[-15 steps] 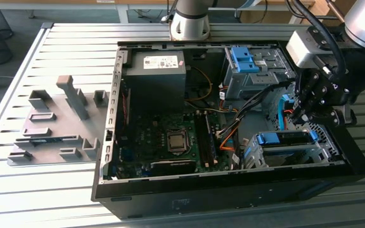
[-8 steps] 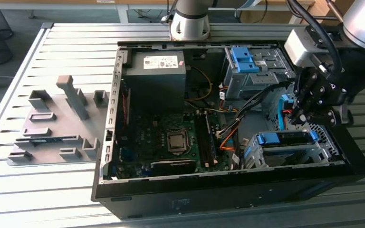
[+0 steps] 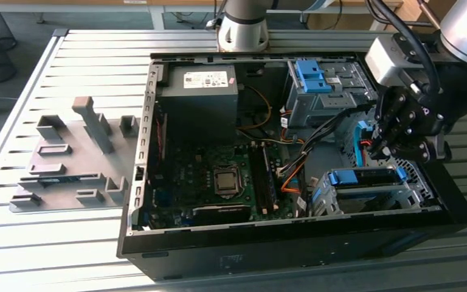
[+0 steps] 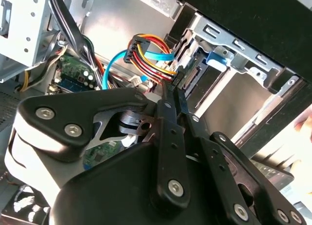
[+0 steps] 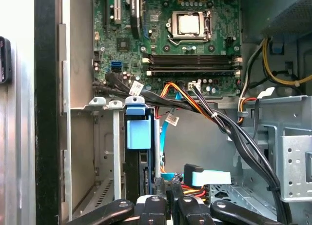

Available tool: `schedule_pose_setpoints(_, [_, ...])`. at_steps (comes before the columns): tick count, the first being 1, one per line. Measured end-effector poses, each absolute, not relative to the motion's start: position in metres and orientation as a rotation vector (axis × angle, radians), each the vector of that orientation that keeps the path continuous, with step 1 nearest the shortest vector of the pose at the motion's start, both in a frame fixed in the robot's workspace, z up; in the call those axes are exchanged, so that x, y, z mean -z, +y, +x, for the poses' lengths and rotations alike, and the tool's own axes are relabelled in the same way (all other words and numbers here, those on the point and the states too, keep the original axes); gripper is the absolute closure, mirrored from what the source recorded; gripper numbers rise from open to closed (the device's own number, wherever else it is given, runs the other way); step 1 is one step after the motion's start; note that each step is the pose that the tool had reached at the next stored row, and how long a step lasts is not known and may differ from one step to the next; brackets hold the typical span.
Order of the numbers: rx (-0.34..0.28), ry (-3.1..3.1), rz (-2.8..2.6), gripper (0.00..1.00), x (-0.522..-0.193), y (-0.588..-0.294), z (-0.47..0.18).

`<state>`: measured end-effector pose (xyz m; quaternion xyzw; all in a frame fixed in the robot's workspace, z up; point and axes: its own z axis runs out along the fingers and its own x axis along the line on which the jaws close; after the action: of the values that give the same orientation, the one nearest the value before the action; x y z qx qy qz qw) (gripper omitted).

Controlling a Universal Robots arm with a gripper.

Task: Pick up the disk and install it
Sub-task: 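Insert the first disk wire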

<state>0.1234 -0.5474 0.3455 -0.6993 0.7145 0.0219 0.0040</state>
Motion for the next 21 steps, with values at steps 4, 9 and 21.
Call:
schedule_pose_setpoints(4, [-0.072,2.232,-2.202,0.84,-0.345,-0.549,0.124])
schedule_pose_setpoints(9, [-0.081,2.241,-2.201,0.84,-0.345,-0.552,0.127])
schedule_pose_setpoints(21, [-0.092,2.246,-2.205,0.84,-0.342,-0.560,0.130])
